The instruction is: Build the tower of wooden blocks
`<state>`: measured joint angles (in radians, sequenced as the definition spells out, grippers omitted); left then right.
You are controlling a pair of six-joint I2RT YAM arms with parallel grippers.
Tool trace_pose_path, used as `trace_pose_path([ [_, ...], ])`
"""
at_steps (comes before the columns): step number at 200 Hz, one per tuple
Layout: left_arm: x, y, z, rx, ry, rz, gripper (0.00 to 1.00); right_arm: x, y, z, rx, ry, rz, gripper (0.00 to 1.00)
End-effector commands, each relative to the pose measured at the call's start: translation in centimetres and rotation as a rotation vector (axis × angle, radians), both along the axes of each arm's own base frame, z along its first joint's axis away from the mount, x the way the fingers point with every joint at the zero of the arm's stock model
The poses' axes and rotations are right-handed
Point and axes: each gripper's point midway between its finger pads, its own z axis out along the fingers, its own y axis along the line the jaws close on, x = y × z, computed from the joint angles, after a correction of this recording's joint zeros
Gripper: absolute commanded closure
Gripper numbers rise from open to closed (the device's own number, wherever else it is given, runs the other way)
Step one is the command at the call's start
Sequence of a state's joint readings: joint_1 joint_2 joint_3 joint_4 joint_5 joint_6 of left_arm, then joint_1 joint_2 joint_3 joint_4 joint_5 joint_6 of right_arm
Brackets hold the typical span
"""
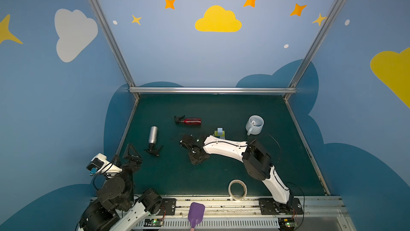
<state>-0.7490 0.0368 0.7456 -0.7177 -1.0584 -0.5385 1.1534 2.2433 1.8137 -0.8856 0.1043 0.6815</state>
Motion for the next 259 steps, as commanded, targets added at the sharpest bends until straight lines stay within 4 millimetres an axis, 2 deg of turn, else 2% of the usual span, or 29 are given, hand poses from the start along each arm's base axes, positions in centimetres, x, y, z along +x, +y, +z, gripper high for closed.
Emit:
trace_pose_path([
  [1,-0.3,0.4,-0.3,0.006,0.005,0.013,0.2,0.1,0.0,1.0,0.02,-0.001,-0.011,0.59],
  [158,-0.4,0.6,-0.3,0.003,-0.001,0.016,0.2,-0.1,0.1,0.4,0.01,0.014,-0.01,0.61],
  [259,-0.4,0.7,-0.2,0.004,-0.003,0.014,0.2,-0.1,-0.1,-0.1,-0.007,0.018,-0.006,0.66],
])
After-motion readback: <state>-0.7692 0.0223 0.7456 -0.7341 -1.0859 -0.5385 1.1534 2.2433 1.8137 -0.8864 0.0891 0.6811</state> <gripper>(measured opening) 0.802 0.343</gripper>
